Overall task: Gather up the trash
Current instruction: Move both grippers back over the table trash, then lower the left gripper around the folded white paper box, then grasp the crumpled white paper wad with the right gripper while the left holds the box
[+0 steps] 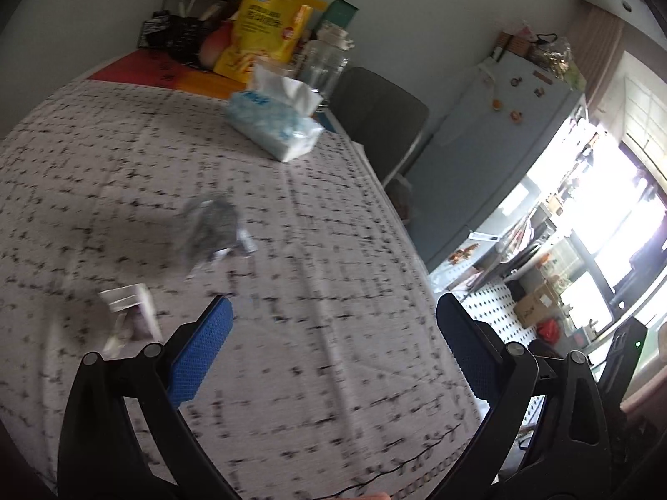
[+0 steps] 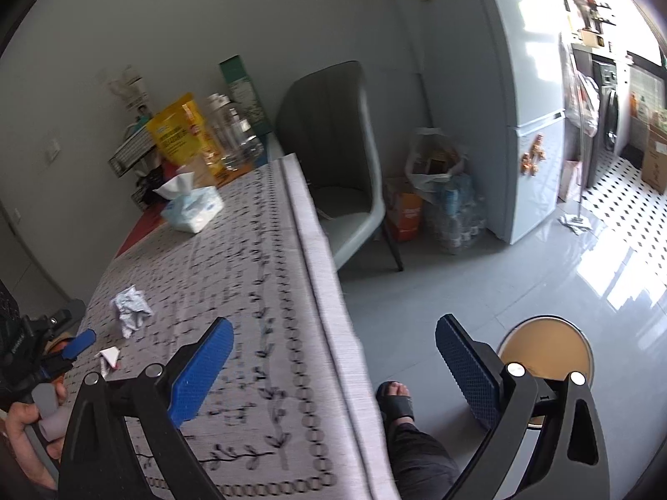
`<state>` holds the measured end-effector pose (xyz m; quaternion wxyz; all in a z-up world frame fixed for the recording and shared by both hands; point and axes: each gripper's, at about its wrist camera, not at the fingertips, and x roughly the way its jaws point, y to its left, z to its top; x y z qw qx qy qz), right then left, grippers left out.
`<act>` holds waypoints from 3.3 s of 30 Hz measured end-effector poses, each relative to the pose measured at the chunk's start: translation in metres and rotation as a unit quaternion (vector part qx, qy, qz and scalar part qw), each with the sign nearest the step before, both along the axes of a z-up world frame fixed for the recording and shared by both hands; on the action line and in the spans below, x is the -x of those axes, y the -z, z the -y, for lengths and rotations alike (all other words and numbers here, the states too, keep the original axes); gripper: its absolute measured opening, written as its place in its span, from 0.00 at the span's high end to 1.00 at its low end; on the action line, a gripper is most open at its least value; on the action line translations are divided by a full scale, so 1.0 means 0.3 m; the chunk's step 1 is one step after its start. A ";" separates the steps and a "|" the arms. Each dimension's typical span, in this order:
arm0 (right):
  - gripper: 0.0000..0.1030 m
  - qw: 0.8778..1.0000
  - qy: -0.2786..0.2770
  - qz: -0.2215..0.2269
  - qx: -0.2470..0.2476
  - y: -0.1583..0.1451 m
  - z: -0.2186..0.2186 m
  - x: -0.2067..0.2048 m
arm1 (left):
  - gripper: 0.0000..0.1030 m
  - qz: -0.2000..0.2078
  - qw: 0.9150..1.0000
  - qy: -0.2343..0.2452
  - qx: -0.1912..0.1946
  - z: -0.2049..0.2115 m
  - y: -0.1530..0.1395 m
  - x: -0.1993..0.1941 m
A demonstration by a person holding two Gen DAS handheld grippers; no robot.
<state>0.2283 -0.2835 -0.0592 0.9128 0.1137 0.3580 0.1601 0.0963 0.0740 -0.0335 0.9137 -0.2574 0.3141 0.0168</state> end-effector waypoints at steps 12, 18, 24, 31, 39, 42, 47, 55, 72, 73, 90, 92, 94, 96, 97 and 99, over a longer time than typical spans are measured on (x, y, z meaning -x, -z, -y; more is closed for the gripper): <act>0.08 0.998 -0.055 -0.002 0.003 -0.007 -0.189 0.052 | 0.09 -0.026 0.999 -0.037 0.014 -0.164 0.084 0.126; 0.08 0.998 -0.068 -0.007 0.005 0.007 -0.224 0.063 | 0.18 -0.053 0.997 -0.054 0.014 -0.199 0.134 0.115; 0.08 0.997 -0.078 -0.010 0.003 0.021 -0.224 0.065 | 0.26 -0.053 0.993 -0.105 -0.026 -0.226 0.115 0.124; 0.08 0.996 -0.081 -0.022 0.007 0.044 -0.224 0.037 | 0.16 -0.086 0.989 -0.117 -0.041 -0.275 0.148 0.055; 0.08 0.996 -0.090 -0.008 0.014 0.002 -0.276 0.032 | 0.16 -0.094 0.986 -0.132 -0.045 -0.296 0.195 0.017; 0.08 0.995 -0.093 -0.009 0.018 0.002 -0.297 0.035 | 0.30 -0.080 0.988 -0.125 -0.032 -0.309 0.195 0.037; 0.08 0.995 -0.098 -0.012 0.023 0.006 -0.335 0.038 | 0.67 -0.060 0.992 -0.114 -0.004 -0.354 0.206 0.095; 0.08 0.993 -0.114 -0.016 0.019 0.024 -0.401 0.042 | 0.88 -0.023 0.995 -0.100 0.000 -0.374 0.156 0.153; 0.08 0.990 -0.138 -0.017 0.020 0.034 -0.486 0.032 | 0.41 -0.035 0.994 -0.098 -0.021 -0.348 0.161 0.115; 0.08 0.990 -0.138 -0.017 0.022 0.035 -0.486 0.032 | 0.41 -0.038 0.994 -0.096 -0.029 -0.335 0.168 0.104; 0.08 0.986 -0.162 -0.014 0.036 0.026 -0.559 0.003 | 0.71 -0.078 0.990 -0.108 -0.046 -0.360 0.197 0.065; 0.08 0.985 -0.168 -0.008 0.039 0.014 -0.585 0.002 | 0.71 -0.070 0.990 -0.112 -0.043 -0.372 0.185 0.084; 0.08 0.984 -0.175 -0.005 0.043 0.007 -0.617 -0.001 | 0.71 -0.062 0.990 -0.120 -0.042 -0.391 0.170 0.106; 0.08 0.982 -0.184 -0.003 0.048 0.002 -0.654 -0.002 | 0.71 -0.055 0.989 -0.131 -0.042 -0.413 0.151 0.129; 0.08 0.980 -0.191 -0.002 0.051 0.000 -0.678 -0.002 | 0.71 -0.050 0.988 -0.137 -0.041 -0.427 0.142 0.143; 0.08 0.977 -0.205 0.002 0.059 -0.005 -0.730 -0.001 | 0.71 -0.044 0.987 -0.149 -0.039 -0.455 0.128 0.167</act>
